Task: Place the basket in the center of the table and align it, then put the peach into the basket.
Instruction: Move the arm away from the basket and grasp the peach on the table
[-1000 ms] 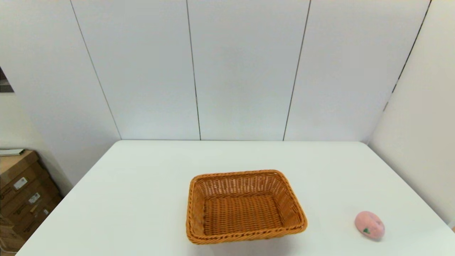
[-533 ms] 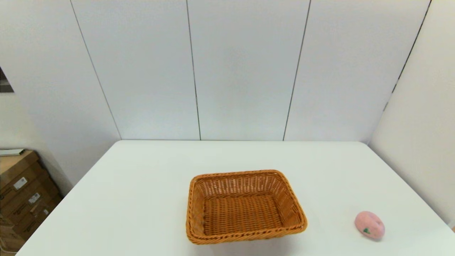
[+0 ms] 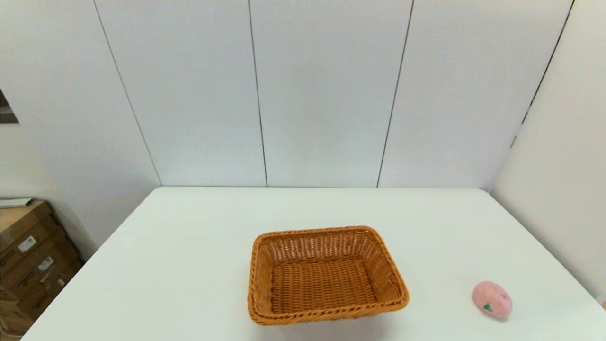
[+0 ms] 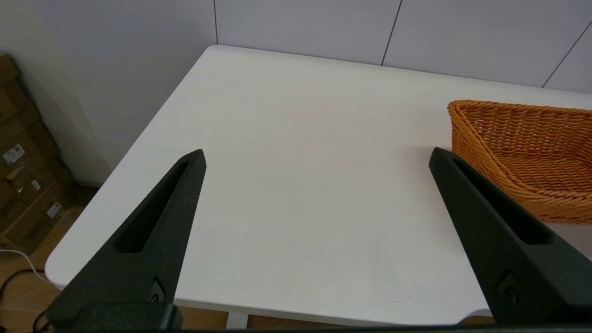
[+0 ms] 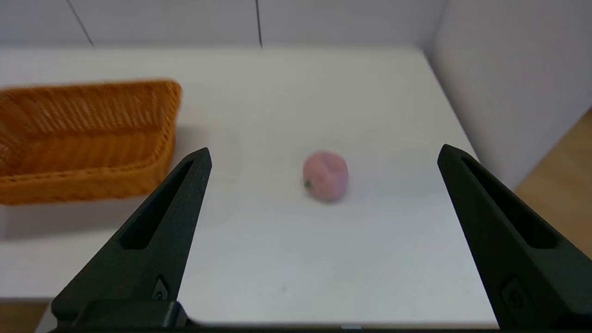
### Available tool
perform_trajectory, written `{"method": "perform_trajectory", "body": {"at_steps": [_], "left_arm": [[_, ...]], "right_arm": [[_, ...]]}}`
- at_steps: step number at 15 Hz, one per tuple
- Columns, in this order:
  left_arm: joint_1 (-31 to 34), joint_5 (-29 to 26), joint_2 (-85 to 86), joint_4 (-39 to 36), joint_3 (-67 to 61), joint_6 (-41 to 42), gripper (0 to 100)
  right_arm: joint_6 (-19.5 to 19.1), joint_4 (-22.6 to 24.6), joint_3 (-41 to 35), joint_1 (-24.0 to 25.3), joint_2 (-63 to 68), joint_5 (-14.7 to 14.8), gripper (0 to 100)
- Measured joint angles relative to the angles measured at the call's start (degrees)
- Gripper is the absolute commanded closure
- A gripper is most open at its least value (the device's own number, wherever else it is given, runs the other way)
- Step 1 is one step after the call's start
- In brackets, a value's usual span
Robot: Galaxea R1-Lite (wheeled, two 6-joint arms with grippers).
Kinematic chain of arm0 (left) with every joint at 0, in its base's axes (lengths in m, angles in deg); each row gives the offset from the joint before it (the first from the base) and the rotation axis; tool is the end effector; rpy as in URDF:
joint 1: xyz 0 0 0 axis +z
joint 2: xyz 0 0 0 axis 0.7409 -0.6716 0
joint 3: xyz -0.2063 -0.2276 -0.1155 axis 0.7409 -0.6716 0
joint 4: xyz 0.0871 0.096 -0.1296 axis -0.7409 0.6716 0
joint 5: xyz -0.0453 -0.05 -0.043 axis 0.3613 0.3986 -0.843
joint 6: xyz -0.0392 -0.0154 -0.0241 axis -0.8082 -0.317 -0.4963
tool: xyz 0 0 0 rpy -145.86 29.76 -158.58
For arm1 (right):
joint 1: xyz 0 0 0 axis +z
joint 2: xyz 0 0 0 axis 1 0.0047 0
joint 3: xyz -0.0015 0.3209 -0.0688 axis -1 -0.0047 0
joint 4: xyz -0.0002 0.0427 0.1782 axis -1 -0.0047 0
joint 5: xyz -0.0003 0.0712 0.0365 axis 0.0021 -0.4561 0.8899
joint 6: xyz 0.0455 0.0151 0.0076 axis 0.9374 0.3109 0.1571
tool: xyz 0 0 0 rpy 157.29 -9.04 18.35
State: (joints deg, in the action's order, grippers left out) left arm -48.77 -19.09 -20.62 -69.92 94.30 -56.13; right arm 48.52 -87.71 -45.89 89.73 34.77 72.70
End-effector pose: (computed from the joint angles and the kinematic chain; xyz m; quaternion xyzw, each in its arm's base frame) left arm -0.0392 0.0036 0.0794 -0.0697 0.0318 0.0254 0.9967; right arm -0.0101 -0.0024 0.1632 -0.0024 0.1348 -0.0247 0.9906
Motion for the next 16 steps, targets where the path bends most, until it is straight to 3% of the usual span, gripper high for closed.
{"method": "perform_trajectory", "body": {"at_steps": [5, 9, 13, 16], "left_arm": [[0.0, 0.0, 0.0, 0.0, 0.0, -0.8, 0], [0.0, 0.0, 0.0, 0.0, 0.0, -0.9, 0], [0.0, 0.0, 0.0, 0.0, 0.0, -2.1, 0], [0.0, 0.0, 0.0, 0.0, 0.0, -2.4, 0]], "right_arm": [[0.0, 0.2, 7.5, -0.3, 37.1, 1.6, 0], [0.1, 5.1, 11.0, -0.8, 62.4, 2.1, 0], [0.2, 9.0, 13.5, -2.2, 75.2, -1.4, 0], [0.2, 9.2, 14.1, -3.0, 78.5, -1.7, 0]]}}
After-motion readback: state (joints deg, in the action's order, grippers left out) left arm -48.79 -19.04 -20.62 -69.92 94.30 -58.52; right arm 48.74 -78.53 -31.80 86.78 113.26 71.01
